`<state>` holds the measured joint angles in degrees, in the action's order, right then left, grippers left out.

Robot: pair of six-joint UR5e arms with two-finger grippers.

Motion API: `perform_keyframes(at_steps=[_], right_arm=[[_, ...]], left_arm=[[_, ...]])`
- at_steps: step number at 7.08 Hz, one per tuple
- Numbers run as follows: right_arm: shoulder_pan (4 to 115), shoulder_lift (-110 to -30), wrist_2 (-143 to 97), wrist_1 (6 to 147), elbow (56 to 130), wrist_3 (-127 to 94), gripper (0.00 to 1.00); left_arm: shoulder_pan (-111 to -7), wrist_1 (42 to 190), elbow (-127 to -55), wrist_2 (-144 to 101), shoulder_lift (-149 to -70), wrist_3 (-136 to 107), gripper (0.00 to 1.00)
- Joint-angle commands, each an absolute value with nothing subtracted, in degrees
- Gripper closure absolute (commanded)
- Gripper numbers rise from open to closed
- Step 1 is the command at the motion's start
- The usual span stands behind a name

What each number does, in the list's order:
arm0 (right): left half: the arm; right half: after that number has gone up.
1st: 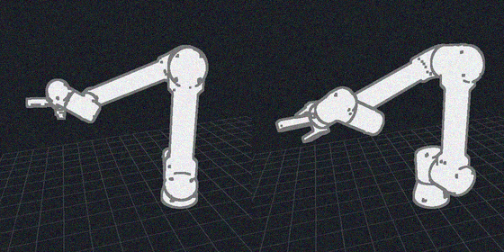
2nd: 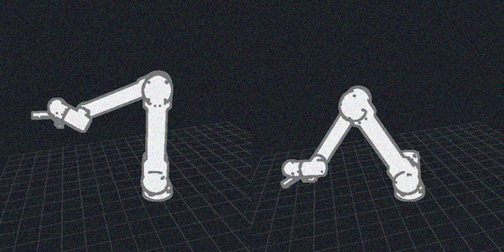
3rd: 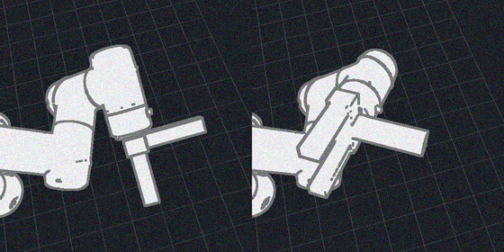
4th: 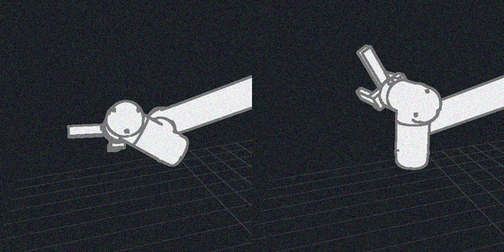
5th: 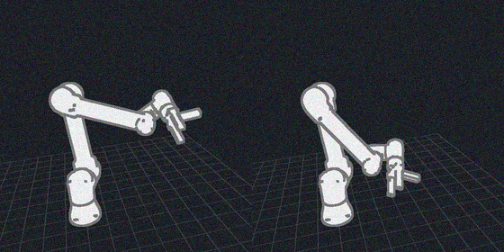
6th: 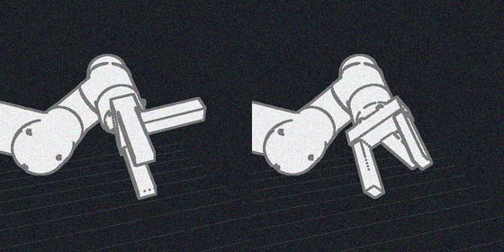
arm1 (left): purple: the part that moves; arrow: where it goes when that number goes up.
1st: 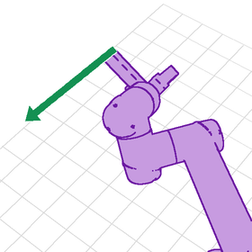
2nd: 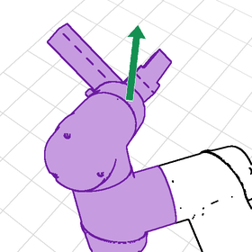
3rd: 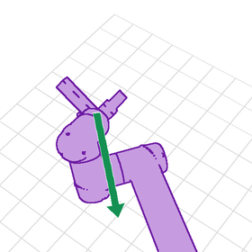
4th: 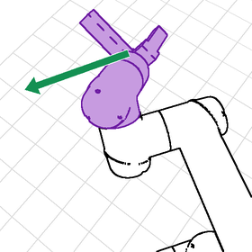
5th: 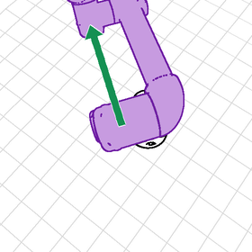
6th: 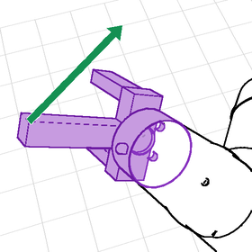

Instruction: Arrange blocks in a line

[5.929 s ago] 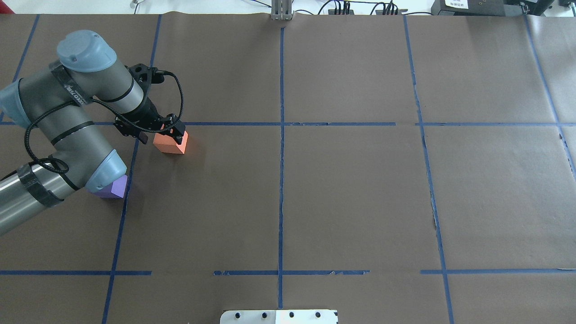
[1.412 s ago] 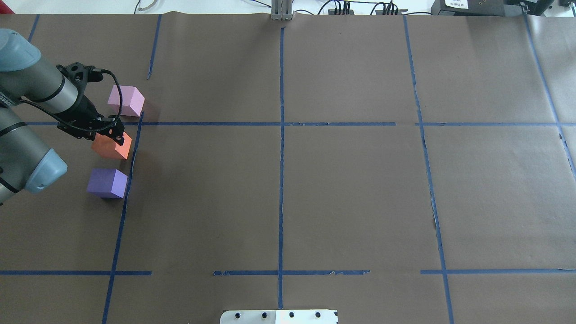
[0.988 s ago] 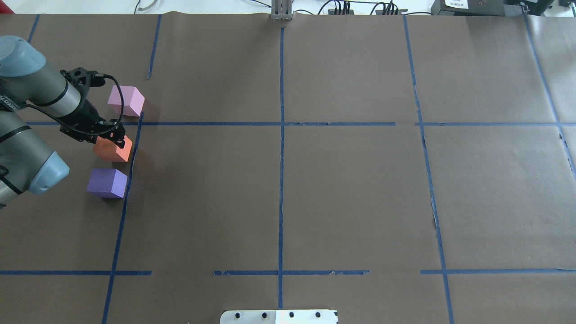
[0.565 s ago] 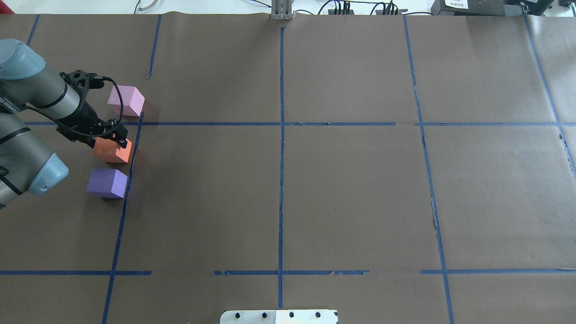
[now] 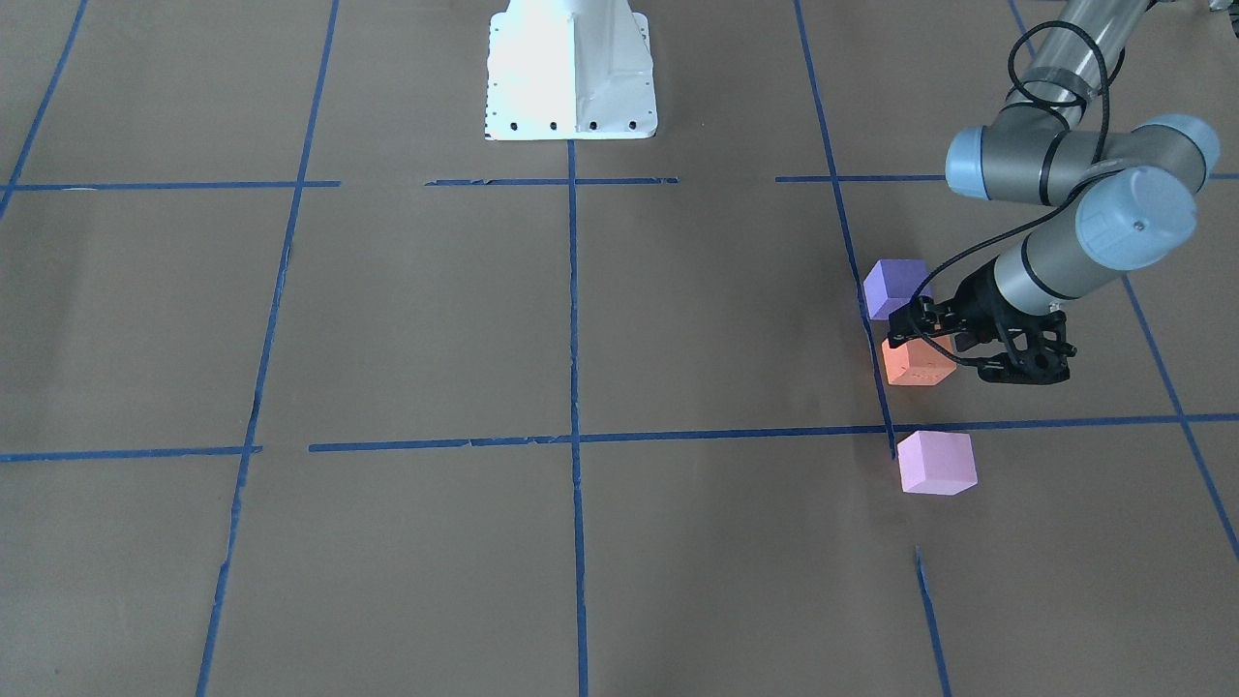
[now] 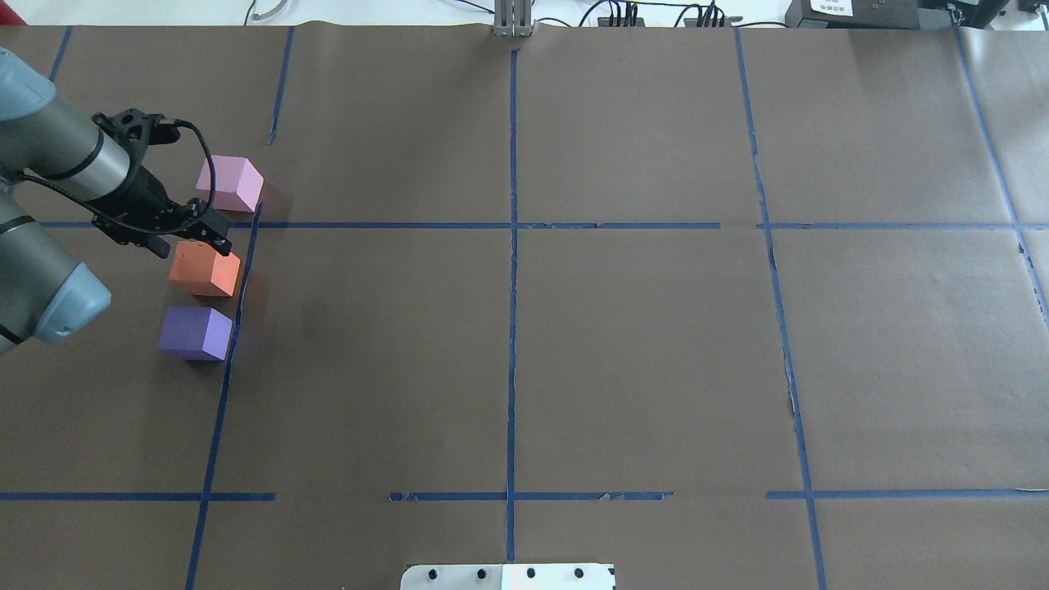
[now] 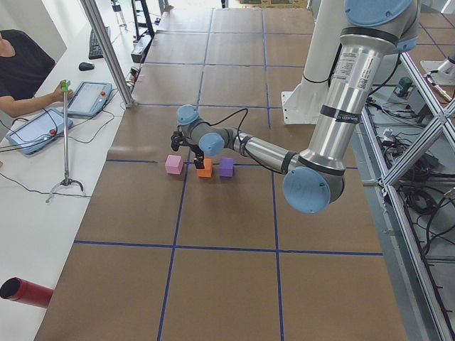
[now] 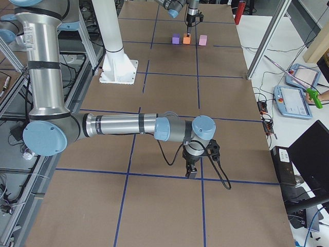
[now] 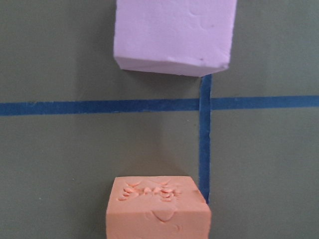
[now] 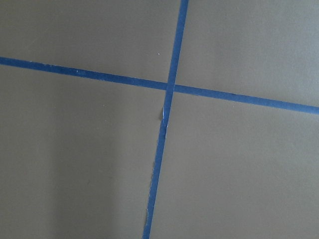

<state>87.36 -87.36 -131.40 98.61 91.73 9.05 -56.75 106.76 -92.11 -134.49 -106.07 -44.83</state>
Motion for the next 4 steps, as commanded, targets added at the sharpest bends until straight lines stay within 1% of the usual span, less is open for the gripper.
perform_keyframes(at_steps=[1, 2, 4], right_arm=[[87.36, -87.36, -131.40, 98.61, 91.67, 9.05, 0.00], [87.36, -87.36, -131.40, 98.61, 91.67, 9.05, 0.00], [87.36, -87.36, -131.40, 98.61, 91.67, 9.05, 0.00]], left_arm=[[-64.47, 99.11, -97.19, -135.00, -105.64, -36.02, 0.00], [-67.99, 92.27, -97.90, -134.83, -105.99, -27.68, 0.00], [-75.29, 90.18, -98.00, -132.47, -105.21, -12.38, 0.00]])
